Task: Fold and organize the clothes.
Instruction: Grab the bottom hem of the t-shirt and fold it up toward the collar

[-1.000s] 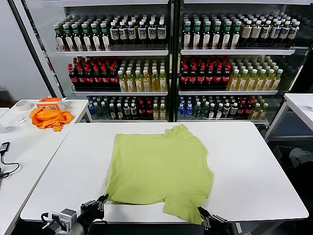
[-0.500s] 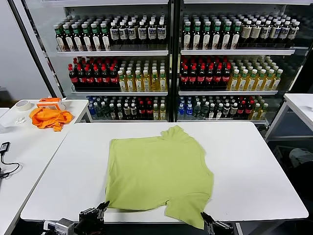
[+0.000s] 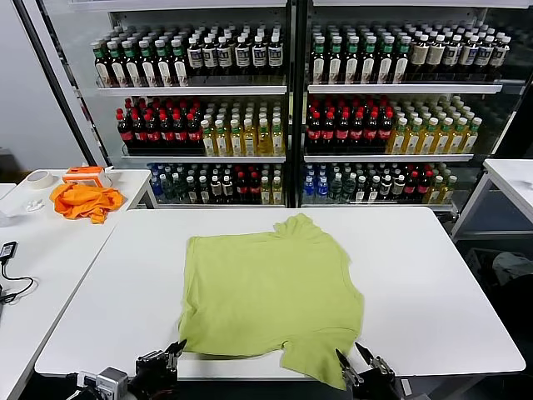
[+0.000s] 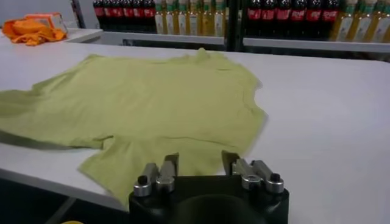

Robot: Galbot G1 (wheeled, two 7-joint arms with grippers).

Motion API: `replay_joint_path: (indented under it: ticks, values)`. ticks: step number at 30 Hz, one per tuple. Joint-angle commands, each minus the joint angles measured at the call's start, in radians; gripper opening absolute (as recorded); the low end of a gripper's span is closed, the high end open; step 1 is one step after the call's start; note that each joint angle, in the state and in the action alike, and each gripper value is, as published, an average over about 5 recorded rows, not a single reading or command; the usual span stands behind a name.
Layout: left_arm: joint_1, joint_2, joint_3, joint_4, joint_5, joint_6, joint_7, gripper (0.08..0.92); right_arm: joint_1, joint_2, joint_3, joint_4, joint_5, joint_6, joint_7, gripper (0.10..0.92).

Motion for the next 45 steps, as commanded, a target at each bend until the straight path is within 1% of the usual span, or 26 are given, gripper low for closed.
replay_joint_path:
  ticks: [1,3,5,6,18,25,29,31,37,45]
  values:
    - [-0.007,-0.019,0.005,0.009,0.012,-0.004,0.004,0.081,0.062,0.011,-0.047,-0.056,0.002,-0.009,-0.002,0.775]
    - [-0.005,-0.022,0.005,0.01,0.015,-0.004,0.004,0.081,0.068,0.011,-0.054,-0.058,0.007,-0.023,0.002,0.801]
    - [-0.003,-0.026,0.006,0.01,0.016,-0.005,0.004,0.081,0.069,0.012,-0.057,-0.06,0.024,-0.046,0.013,0.794]
    - [-0.002,-0.028,0.007,0.01,0.016,-0.005,0.004,0.081,0.068,0.011,-0.057,-0.058,0.034,-0.059,0.019,0.775]
    - [-0.003,-0.037,0.016,0.014,0.03,-0.008,0.004,0.081,0.05,0.01,-0.049,-0.003,0.125,-0.141,0.064,0.436]
    - [-0.01,-0.038,0.017,0.026,0.035,-0.016,0.009,0.081,0.051,0.006,-0.042,-0.008,0.114,-0.097,0.048,0.228]
    - [-0.015,-0.039,0.018,0.031,0.035,-0.017,0.011,0.081,0.05,0.003,-0.035,-0.005,0.114,-0.063,0.034,0.129]
    - [-0.015,-0.04,0.017,0.029,0.034,-0.017,0.011,0.081,0.045,0.0,-0.028,0.007,0.121,-0.052,0.028,0.107]
    - [0.002,-0.036,0.01,0.017,0.031,-0.02,0.013,0.081,-0.031,-0.028,0.005,0.117,0.168,-0.088,0.037,0.104]
    - [0.056,-0.015,-0.022,-0.016,0.022,-0.035,0.014,0.081,-0.186,-0.059,0.072,0.258,0.146,-0.124,0.049,0.104]
